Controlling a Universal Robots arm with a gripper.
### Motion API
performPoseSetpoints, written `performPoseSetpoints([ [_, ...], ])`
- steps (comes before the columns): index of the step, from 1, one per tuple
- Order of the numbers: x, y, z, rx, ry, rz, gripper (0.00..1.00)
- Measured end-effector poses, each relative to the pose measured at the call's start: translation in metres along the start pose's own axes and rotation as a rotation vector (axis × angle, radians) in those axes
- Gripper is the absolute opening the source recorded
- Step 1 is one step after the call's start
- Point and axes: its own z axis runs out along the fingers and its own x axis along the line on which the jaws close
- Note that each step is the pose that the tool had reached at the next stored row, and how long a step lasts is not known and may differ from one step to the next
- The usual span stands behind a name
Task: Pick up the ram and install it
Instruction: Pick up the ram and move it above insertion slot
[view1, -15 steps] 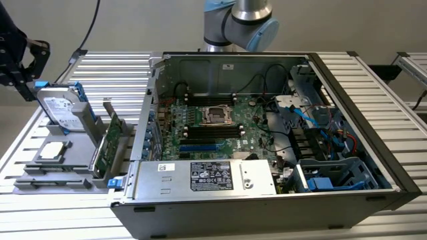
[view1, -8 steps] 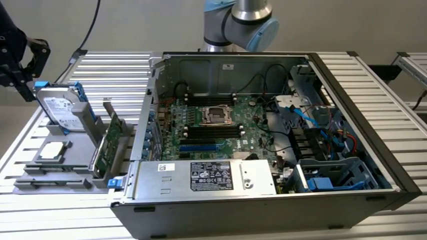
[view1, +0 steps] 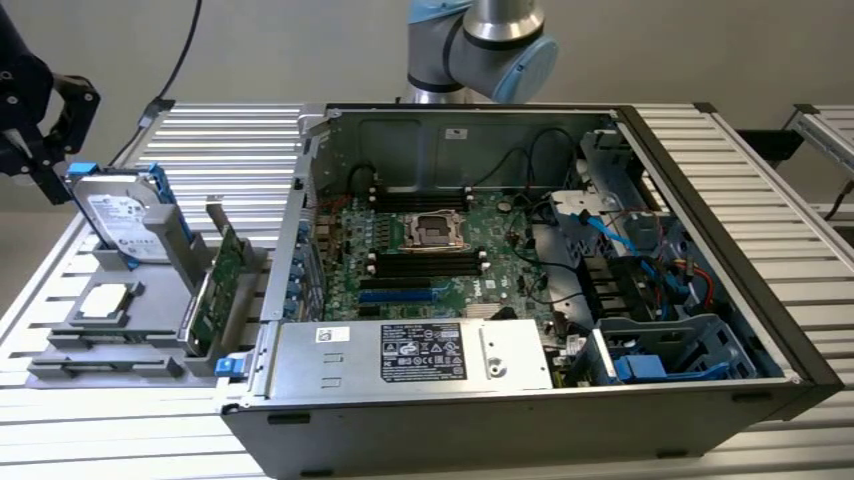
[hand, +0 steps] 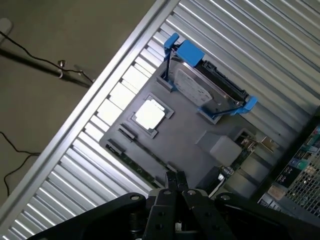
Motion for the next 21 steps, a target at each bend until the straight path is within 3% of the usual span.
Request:
performPoseSetpoints([
  [6,0.0001,0.0001,-0.0001,-0.0012,0.0021,-0.053,0.11],
  [8,0.0005,-0.0006,-0.0001,-0.0056,-0.0020,-0.055,0.11],
  [11,0.0005,-0.0005,-0.0001,-0.0047,-0.0128,-0.074,0.11],
  [13,0.0004,-0.0006,0.0000,-0.0029,-0.0163,-0.107,0.11],
  [21,0.0005,-0.0006,0.0003,-0.0008,-0.0073,-0.251,0.11],
])
